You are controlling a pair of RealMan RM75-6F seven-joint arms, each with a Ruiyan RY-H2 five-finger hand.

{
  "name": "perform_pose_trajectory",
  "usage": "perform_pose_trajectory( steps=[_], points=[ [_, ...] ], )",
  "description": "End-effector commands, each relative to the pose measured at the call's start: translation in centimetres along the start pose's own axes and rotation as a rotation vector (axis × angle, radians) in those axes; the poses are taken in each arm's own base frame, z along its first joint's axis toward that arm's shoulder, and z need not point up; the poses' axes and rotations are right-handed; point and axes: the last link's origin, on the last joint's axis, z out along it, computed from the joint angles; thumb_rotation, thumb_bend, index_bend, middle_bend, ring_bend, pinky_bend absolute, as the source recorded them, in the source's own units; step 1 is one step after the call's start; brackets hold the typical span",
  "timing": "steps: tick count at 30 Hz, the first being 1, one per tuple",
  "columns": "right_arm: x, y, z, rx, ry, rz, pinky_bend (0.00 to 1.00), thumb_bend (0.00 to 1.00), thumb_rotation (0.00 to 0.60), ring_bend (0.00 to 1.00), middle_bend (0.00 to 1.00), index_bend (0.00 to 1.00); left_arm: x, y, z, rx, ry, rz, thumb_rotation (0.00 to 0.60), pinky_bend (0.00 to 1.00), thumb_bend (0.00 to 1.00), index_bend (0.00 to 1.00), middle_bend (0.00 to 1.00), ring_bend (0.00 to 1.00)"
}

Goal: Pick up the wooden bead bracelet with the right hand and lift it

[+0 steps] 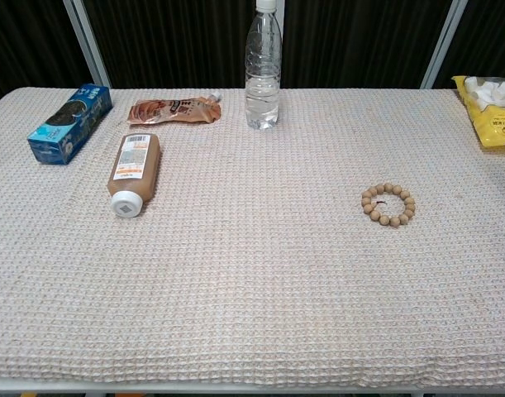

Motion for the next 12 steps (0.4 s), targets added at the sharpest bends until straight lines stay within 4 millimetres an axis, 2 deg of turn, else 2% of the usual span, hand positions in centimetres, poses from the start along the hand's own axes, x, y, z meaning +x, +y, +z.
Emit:
perform_pose_trajectory(
  steps=[1, 4, 6, 12],
  points=[
    [2.7, 1.9, -6.0, -0.046, 0.042, 0.027, 0.0, 0.1, 0.394, 0.0, 0.09, 0.0, 0.1, 0.1, -0.3, -0.001, 0.008, 0.002, 0.6, 0.12, 0.0, 0.14, 0.1, 0.0],
    [3.4, 2.2, -8.2, -0.056, 0.06, 0.044, 0.0, 0.1, 0.393, 0.0, 0.08, 0.0, 0.2, 0.3, -0.6, 0.0, 0.013, 0.007, 0.6, 0.12, 0.0, 0.14, 0.1, 0.0],
    [3.7, 2.2, -9.1, -0.057, 0.068, 0.052, 0.0, 0.1, 0.39, 0.0, 0.07, 0.0, 0.3, 0.3, -0.8, 0.001, 0.014, 0.009, 0.6, 0.12, 0.0, 0.14, 0.1, 0.0],
    [3.8, 1.7, -9.3, -0.034, 0.067, 0.034, 0.0, 0.1, 0.387, 0.0, 0.07, 0.0, 0.5, 0.5, -0.9, 0.003, 0.017, 0.013, 0.6, 0.11, 0.0, 0.14, 0.1, 0.0]
  ],
)
